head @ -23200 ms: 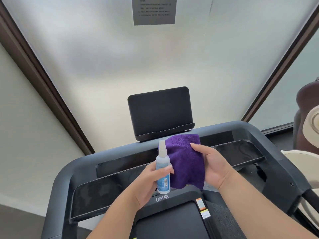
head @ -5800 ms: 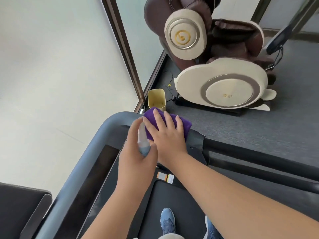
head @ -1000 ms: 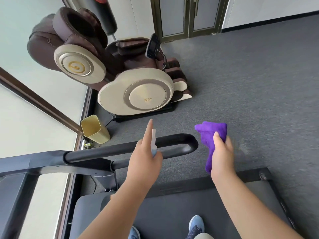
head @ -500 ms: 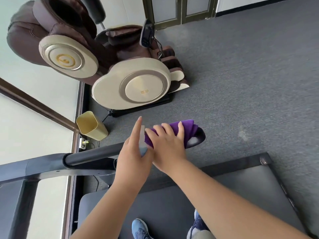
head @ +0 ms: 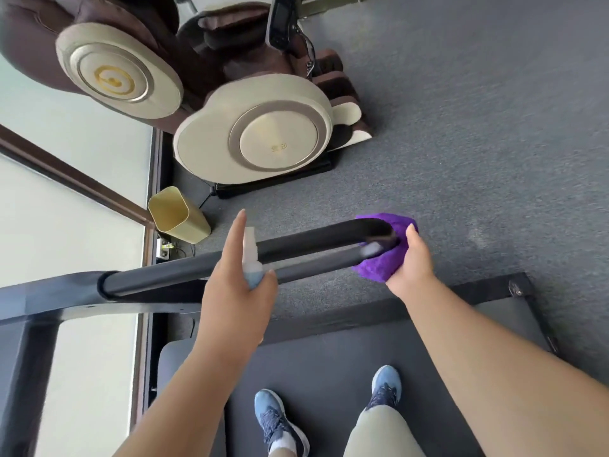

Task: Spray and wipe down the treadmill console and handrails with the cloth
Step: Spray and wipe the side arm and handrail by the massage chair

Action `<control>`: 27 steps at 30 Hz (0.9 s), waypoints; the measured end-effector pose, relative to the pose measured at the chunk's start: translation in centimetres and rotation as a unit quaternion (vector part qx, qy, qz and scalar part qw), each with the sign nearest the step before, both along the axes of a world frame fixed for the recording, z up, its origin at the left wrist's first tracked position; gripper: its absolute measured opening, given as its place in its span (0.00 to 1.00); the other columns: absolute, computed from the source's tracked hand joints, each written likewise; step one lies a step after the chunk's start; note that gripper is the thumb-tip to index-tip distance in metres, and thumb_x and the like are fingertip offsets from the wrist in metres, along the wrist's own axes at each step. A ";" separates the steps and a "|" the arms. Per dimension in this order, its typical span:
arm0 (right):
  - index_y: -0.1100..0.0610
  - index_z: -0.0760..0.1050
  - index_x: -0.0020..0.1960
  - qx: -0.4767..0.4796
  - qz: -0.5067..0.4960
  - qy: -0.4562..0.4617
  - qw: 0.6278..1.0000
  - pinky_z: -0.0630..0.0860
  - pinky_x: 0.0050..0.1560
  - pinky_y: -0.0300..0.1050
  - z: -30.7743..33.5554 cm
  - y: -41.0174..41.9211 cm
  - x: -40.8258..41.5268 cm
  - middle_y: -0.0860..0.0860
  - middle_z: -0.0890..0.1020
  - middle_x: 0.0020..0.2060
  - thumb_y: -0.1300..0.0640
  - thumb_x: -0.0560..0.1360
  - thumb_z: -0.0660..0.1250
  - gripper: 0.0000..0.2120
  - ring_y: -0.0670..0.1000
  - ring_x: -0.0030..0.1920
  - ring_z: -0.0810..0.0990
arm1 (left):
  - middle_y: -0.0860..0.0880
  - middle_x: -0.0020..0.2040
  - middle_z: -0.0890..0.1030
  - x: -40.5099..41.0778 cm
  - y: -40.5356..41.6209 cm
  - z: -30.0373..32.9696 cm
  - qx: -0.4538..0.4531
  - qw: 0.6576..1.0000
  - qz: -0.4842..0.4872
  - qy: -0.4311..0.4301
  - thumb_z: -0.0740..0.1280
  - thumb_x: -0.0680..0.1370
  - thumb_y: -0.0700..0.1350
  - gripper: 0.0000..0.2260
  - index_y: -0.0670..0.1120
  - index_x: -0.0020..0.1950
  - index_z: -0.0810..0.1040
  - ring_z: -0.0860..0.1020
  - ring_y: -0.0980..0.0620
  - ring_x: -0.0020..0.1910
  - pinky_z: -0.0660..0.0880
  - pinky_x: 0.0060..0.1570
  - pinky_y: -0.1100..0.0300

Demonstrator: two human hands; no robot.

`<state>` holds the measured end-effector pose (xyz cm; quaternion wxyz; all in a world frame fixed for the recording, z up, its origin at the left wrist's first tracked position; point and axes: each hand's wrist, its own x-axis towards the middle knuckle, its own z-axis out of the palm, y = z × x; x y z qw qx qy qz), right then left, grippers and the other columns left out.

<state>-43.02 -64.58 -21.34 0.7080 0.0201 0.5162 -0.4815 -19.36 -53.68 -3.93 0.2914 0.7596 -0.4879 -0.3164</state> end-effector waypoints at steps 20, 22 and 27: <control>0.46 0.79 0.49 -0.353 0.329 0.750 0.452 0.59 0.74 0.61 11.9 3.9 13.9 0.42 0.82 0.47 0.39 0.82 0.54 0.18 0.52 0.57 0.77 | 0.58 0.63 0.70 4.4 3.4 -0.5 -0.016 0.999 0.022 -0.029 0.68 0.80 0.41 0.34 0.66 0.80 0.60 0.71 0.70 0.52 0.68 0.49 0.70; 0.47 0.77 0.41 -0.340 0.296 0.752 0.482 0.65 0.70 0.56 12.1 2.6 12.0 0.44 0.82 0.41 0.40 0.83 0.52 0.21 0.52 0.51 0.78 | 0.57 0.62 0.69 4.2 3.5 -0.4 -0.004 0.999 0.018 -0.037 0.68 0.80 0.41 0.33 0.66 0.79 0.61 0.70 0.65 0.49 0.69 0.49 0.63; 0.52 0.79 0.37 -0.154 0.087 0.547 0.818 0.77 0.48 0.49 8.4 0.3 4.2 0.47 0.83 0.36 0.39 0.81 0.58 0.23 0.53 0.40 0.80 | 0.56 0.64 0.74 3.5 4.1 -1.2 0.006 0.999 -0.002 -0.034 0.69 0.79 0.41 0.33 0.69 0.75 0.63 0.76 0.60 0.55 0.77 0.52 0.58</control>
